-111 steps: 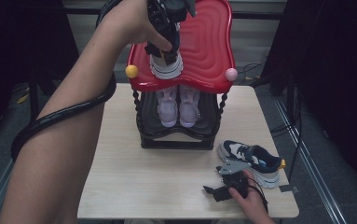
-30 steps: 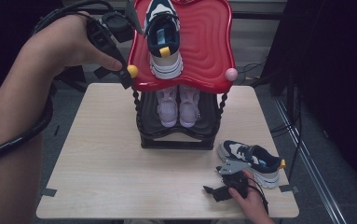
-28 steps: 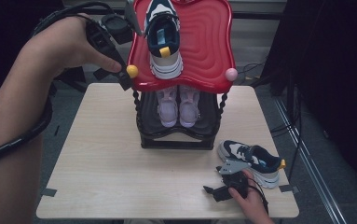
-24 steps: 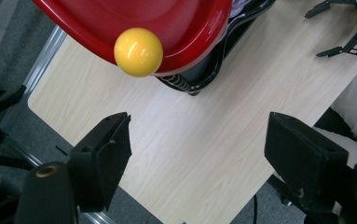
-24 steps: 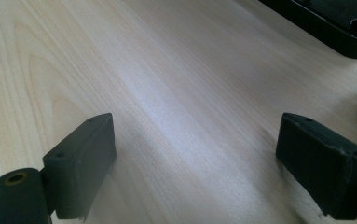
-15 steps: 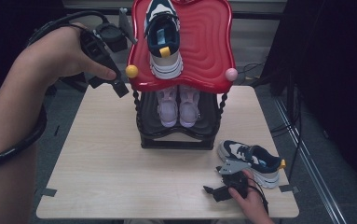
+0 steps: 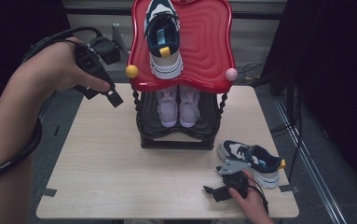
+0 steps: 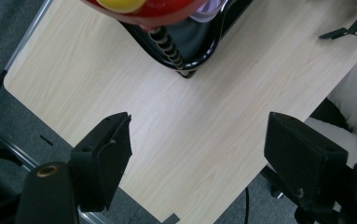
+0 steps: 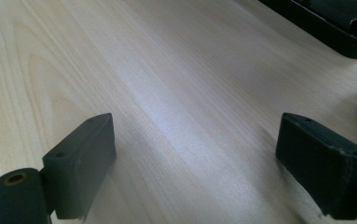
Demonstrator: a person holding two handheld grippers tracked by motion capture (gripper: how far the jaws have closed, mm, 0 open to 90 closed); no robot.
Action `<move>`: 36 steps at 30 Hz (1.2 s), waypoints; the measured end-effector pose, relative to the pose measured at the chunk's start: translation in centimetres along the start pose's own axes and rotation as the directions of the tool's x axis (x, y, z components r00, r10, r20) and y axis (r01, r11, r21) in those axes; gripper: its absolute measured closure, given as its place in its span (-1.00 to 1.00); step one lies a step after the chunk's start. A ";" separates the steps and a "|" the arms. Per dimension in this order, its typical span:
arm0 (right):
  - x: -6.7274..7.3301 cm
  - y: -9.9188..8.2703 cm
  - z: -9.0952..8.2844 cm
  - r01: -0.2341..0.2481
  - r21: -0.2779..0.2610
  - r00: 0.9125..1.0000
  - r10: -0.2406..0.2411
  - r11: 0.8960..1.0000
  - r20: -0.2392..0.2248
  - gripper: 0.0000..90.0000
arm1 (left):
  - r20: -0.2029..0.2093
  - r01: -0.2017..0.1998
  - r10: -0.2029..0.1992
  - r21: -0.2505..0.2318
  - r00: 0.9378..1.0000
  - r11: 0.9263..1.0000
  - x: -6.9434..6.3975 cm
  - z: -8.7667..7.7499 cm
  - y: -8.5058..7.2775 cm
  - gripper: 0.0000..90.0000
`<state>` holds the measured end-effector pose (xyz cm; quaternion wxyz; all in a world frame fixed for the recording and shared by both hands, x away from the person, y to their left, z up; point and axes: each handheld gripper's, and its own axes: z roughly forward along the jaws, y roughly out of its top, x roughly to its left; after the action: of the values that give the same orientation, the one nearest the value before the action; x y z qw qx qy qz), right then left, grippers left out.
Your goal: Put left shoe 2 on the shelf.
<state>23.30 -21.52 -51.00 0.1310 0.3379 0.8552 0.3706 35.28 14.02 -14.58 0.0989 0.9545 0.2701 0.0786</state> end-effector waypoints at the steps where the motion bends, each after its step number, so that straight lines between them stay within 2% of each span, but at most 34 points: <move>1: 0.0 0.0 0.0 0.001 0.000 1.000 -0.001 1.000 0.000 -0.75 | 0.003 -0.002 0.002 -0.002 1.000 1.000 0.0 0.1 -0.1 -0.50; 6: 0.0 0.0 0.0 -0.001 0.000 1.000 0.001 1.000 0.001 -0.75 | 0.008 0.000 0.000 -0.002 1.000 1.000 -0.2 0.9 -0.5 -0.50; 10: 0.0 0.0 0.0 -0.001 0.000 1.000 0.001 1.000 0.001 -0.75 | 0.021 -0.015 0.015 0.002 1.000 1.000 -0.3 1.7 -0.7 -0.50; 15: 0.0 0.0 0.0 0.000 0.002 1.000 0.000 1.000 0.001 -0.75 | 0.031 0.000 0.000 -0.004 1.000 1.000 -0.3 2.5 -1.0 -0.50; 24: 0.0 0.0 0.0 0.000 0.002 1.000 0.000 1.000 0.001 -0.75 | 0.043 -0.005 0.005 -0.003 0.999 1.000 -0.4 3.9 -1.9 -0.50; 34: 0.0 0.0 0.0 -0.001 0.002 1.000 0.001 1.000 0.000 -0.75 | 0.062 -0.017 0.019 -0.018 0.998 1.000 -1.1 5.9 -2.8 -0.50; 36: 0.0 0.0 0.0 0.000 0.002 1.000 0.000 1.000 0.000 -0.75 | 0.069 -0.009 0.011 -0.025 0.998 1.000 -1.2 6.3 -3.0 -0.50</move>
<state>23.29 -21.52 -50.98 0.1306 0.3382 0.8556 0.3695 34.02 14.99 -21.53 0.1193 0.9568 0.2606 0.0494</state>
